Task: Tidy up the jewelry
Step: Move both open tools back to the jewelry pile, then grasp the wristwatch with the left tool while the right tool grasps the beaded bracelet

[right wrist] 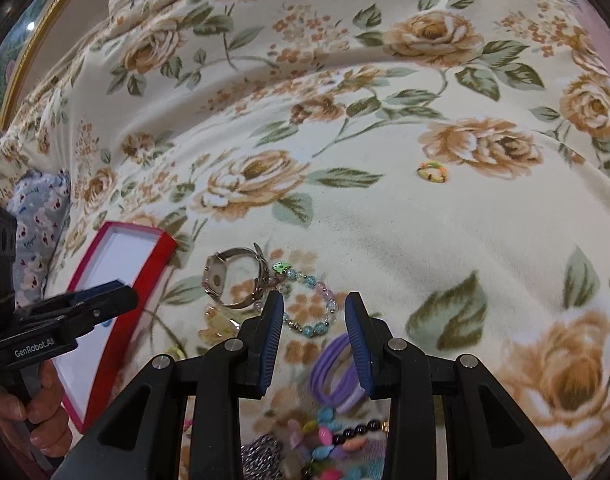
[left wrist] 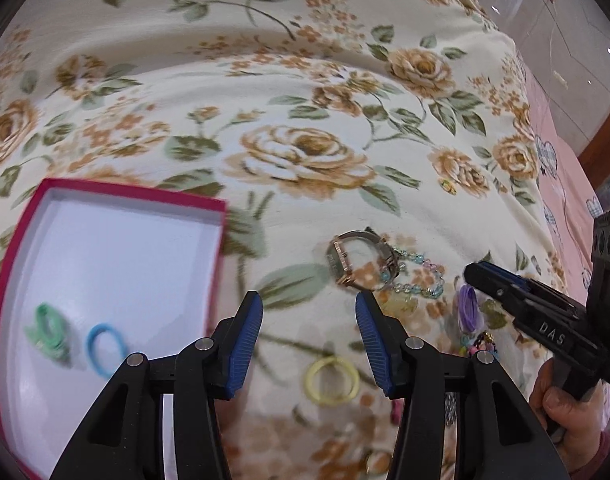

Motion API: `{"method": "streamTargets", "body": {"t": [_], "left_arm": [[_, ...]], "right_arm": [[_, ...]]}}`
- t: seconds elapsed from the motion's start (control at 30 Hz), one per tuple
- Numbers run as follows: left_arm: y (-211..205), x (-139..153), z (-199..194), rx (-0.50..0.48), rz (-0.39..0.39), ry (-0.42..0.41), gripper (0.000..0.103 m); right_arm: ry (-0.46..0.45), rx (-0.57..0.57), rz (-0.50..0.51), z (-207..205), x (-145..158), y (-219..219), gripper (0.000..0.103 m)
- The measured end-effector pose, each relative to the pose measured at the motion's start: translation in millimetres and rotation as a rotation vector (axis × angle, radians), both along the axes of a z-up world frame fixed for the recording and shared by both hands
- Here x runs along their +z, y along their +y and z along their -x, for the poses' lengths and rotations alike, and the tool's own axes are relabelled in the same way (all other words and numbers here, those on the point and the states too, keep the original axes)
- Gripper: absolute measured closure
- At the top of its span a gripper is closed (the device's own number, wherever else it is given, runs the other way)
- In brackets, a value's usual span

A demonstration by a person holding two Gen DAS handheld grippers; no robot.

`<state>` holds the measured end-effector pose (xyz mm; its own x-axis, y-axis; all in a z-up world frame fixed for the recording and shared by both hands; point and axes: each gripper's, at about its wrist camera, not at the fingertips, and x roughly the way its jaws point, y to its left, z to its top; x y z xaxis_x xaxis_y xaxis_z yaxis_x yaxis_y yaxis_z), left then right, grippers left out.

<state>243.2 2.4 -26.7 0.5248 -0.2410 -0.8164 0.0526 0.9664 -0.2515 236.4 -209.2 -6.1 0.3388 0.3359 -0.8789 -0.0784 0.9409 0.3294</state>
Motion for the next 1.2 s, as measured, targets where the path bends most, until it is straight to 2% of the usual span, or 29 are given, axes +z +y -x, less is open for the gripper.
{"method": "streamTargets", "body": {"t": [0.23,0.37,0.4,0.43,0.47,0.57,0.63,0.83,1.2], "left_arm": [[-25.3,-24.2,-45.0,-0.032,-0.006,0.05,0.055],[-35.6,-43.0,-64.1,-0.036,-0.024,0.082,0.058],[-36.8,-47.7,-67.1,-0.034,-0.031,0.087,0.063],[-37.9,-52.5,-69.7,-0.036,-0.033,0.095,0.075],[-38.8,-55.5,-70.6,-0.039,-0.028,0.101,0.083],[-42.4,-60.7,-73.0,-0.049,-0.033,0.098,0.095],[-45.5,-60.2,-71.5,-0.056,-0.048,0.088,0.096],[-39.6,-46.8,-52.9,-0.054,-0.048,0.056,0.096],[8.2,-2.5,6.3,0.003,0.006,-0.013,0.096]], "right_arm": [[0.044,0.046,0.03,-9.4,-22.9,6.8,0.069],[0.056,0.062,0.064,-13.8,-34.4,10.3,0.07],[0.064,0.064,0.071,-14.7,-38.1,11.1,0.072],[0.071,0.066,0.075,-15.0,-41.4,11.6,0.072],[0.069,0.069,0.083,-14.8,-43.4,12.9,0.072],[0.046,0.091,0.128,-13.3,-44.3,20.6,0.077],[0.033,0.101,0.151,-12.4,-44.6,24.2,0.095],[0.002,0.08,0.102,-9.4,-30.3,21.3,0.096],[-0.083,0.055,-0.015,1.6,17.2,31.0,0.096]]}}
